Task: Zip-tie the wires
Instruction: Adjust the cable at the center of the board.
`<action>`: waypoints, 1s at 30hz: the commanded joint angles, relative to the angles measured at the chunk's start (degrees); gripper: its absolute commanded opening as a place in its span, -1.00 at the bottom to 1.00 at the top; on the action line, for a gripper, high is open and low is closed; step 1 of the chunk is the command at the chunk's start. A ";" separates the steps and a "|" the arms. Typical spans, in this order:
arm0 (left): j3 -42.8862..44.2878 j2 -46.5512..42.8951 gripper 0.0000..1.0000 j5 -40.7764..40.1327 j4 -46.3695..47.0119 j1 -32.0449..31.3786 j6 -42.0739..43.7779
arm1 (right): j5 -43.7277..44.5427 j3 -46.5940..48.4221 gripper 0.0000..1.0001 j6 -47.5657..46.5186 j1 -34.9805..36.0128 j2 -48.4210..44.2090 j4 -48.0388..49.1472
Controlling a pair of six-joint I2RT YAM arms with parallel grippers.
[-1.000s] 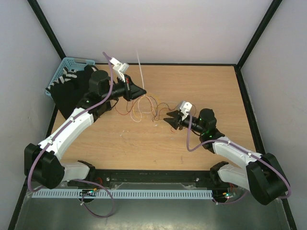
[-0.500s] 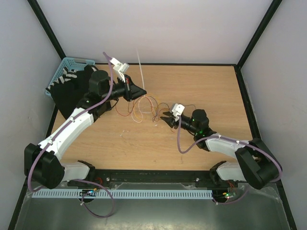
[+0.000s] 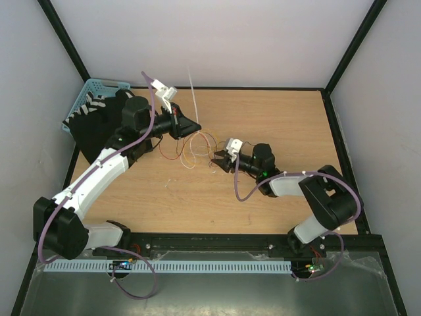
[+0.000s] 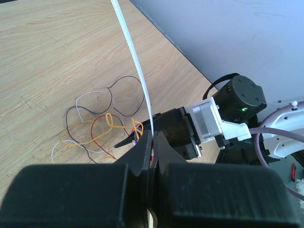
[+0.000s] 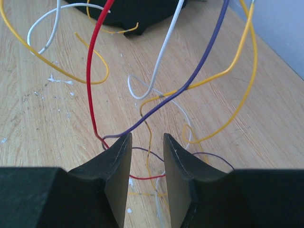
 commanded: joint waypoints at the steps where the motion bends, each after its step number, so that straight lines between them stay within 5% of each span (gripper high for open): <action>1: 0.63 -0.72 -1.00 1.34 1.17 -0.02 -0.46 | -4.27 2.44 -0.14 3.46 0.05 3.64 9.00; 11: 0.73 -0.65 -1.00 1.43 1.17 -0.34 -0.71 | -6.58 4.90 -0.15 8.37 0.14 9.73 15.12; 17: 0.49 -1.10 -1.00 0.55 1.16 -0.29 -0.39 | -6.05 3.13 -0.77 8.62 0.09 7.81 13.76; 20: 0.12 -1.93 -1.00 0.12 1.18 0.11 -0.31 | -6.47 0.96 -1.00 10.07 -0.35 4.73 11.09; 30: -0.83 -3.44 -1.00 0.46 1.14 1.62 -0.38 | -0.91 -1.93 -1.00 9.03 -3.66 -6.72 -11.65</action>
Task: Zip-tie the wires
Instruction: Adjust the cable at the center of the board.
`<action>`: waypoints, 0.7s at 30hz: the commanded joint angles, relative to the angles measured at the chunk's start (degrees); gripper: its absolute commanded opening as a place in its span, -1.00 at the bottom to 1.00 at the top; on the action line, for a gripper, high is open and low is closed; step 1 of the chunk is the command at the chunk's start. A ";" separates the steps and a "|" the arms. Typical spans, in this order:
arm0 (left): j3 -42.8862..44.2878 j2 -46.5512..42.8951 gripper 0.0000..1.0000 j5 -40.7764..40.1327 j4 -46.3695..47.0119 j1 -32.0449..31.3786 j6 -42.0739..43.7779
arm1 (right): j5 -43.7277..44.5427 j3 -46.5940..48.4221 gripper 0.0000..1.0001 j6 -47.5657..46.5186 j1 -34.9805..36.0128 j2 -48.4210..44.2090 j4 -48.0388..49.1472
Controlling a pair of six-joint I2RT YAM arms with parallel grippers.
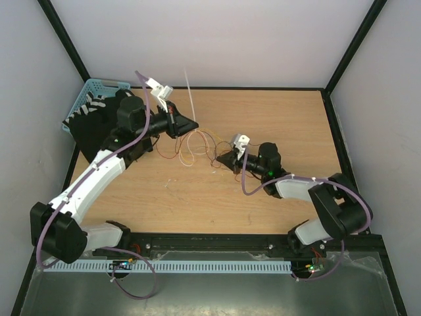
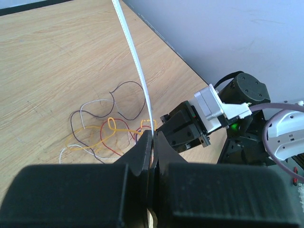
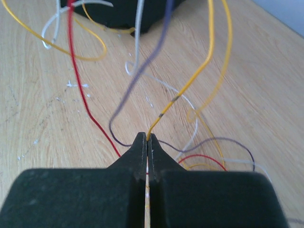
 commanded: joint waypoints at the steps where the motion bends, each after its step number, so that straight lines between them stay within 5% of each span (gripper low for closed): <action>1: -0.80 -1.95 -1.00 0.24 1.14 0.66 -0.22 | 3.68 -1.84 -1.00 -0.73 -1.67 -4.80 -10.66; 21: -0.90 -1.86 -1.00 0.34 1.17 1.48 -0.44 | 17.72 -2.74 -1.00 2.28 -4.26 -11.55 -17.42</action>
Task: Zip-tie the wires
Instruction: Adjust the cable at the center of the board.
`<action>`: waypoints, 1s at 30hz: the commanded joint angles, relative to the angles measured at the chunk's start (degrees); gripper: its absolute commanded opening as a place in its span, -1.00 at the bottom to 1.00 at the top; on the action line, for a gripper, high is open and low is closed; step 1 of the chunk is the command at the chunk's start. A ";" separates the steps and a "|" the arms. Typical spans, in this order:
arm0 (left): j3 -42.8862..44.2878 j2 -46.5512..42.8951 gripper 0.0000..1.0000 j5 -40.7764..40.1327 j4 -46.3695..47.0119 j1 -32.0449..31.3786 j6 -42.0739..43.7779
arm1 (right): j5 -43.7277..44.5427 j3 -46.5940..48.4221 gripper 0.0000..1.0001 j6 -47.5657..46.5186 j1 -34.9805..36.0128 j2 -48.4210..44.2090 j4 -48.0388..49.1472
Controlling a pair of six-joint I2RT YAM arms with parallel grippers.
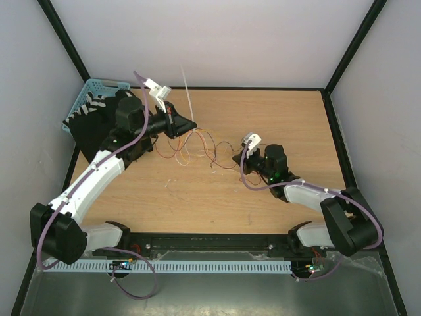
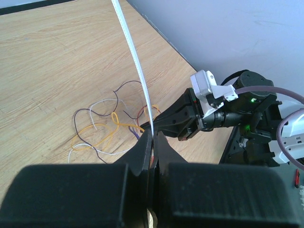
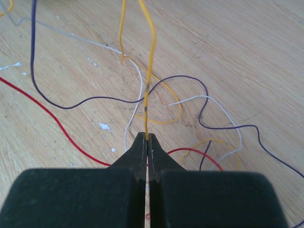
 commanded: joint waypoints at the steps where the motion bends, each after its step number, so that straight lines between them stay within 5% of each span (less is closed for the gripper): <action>1: -0.20 -1.15 -1.00 0.40 1.15 0.50 -0.46 | 2.61 0.58 -1.00 1.18 -0.39 -2.24 -1.31; 10: -0.07 -0.86 -1.00 0.64 1.17 0.60 -0.50 | 1.19 1.41 -0.98 0.59 -0.53 -2.55 -2.43; 15: 0.08 -0.28 -1.00 0.93 1.17 0.60 -0.44 | -2.95 2.25 -0.21 -0.60 -0.52 -4.66 -4.12; 18: 0.23 0.07 -1.00 1.28 1.13 0.60 -0.34 | -5.36 4.39 0.04 1.01 -0.56 -7.30 -7.29; 24: 0.55 0.79 -1.00 3.49 1.82 0.30 0.43 | -9.06 14.80 0.27 15.74 -0.52 -12.11 -10.67; 30: 1.16 1.34 -1.00 5.98 2.32 -1.37 1.95 | -10.92 27.71 0.27 30.96 -0.49 -5.06 -12.56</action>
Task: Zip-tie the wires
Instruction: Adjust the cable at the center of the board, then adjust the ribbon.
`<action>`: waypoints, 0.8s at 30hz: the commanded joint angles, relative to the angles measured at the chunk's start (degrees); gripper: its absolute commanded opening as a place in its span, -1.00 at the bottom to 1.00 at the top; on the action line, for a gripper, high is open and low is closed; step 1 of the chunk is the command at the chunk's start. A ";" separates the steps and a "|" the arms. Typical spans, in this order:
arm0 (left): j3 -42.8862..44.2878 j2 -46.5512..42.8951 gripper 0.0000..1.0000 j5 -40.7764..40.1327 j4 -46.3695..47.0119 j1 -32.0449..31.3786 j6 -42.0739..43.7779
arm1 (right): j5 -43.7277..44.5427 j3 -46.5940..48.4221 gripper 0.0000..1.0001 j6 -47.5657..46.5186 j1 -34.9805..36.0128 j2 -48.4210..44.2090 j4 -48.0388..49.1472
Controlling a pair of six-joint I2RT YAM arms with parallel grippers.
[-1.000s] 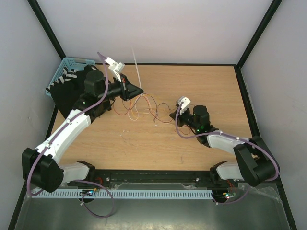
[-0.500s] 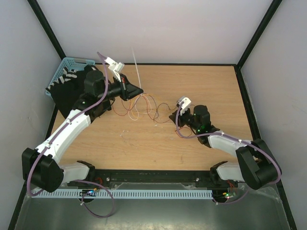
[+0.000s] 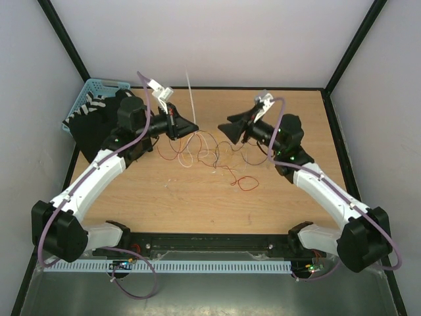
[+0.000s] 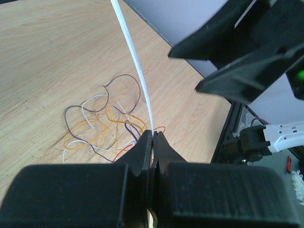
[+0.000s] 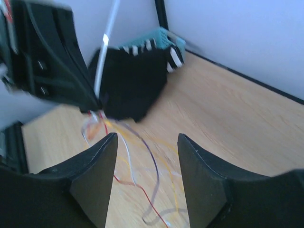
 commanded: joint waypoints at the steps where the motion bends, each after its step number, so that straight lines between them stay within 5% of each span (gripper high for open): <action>1: 1.34 0.67 -1.00 3.51 2.23 -1.33 1.83 | -3.17 7.20 0.27 15.21 -0.18 5.23 -0.88; 7: 1.89 1.19 -1.00 5.35 2.32 -2.94 3.22 | -7.36 10.99 0.27 24.55 0.65 10.32 8.28; 24: 2.81 2.90 -1.00 4.83 2.60 -4.40 2.58 | -12.73 11.80 0.08 23.16 2.90 10.65 10.14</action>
